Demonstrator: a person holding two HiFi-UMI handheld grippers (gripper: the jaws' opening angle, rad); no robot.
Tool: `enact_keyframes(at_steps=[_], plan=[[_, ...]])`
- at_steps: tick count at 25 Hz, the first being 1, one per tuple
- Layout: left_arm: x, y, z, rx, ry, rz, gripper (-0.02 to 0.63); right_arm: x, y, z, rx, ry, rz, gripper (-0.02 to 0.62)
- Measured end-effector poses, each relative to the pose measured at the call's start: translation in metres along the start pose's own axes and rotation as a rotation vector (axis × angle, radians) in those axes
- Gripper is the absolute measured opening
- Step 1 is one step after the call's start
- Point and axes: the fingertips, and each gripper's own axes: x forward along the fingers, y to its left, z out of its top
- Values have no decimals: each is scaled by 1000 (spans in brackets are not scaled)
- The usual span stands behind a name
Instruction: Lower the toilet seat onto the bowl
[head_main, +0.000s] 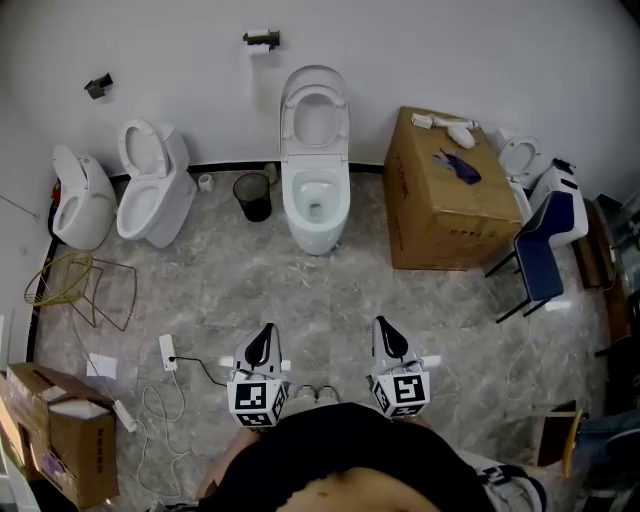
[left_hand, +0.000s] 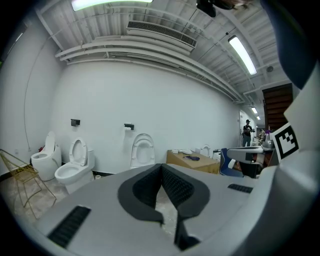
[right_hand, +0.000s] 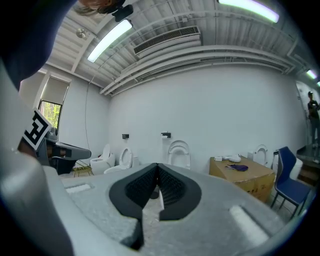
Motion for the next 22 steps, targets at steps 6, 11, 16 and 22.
enact_keyframes(at_steps=[6,11,16,22], plan=[[7,-5,-2,-3,-6,-55,8,4,-4,0,-35,-6,-2,44],[13,-3,1,57,-5,-41,402,10,-5,7,-41,-26,22,307],[15,5,13,36,-74,-13,576,22,-13,-6,22,13,30,582],[21,15,6,9,-48,-14,578,30,-26,-8,-13,38,19,583]])
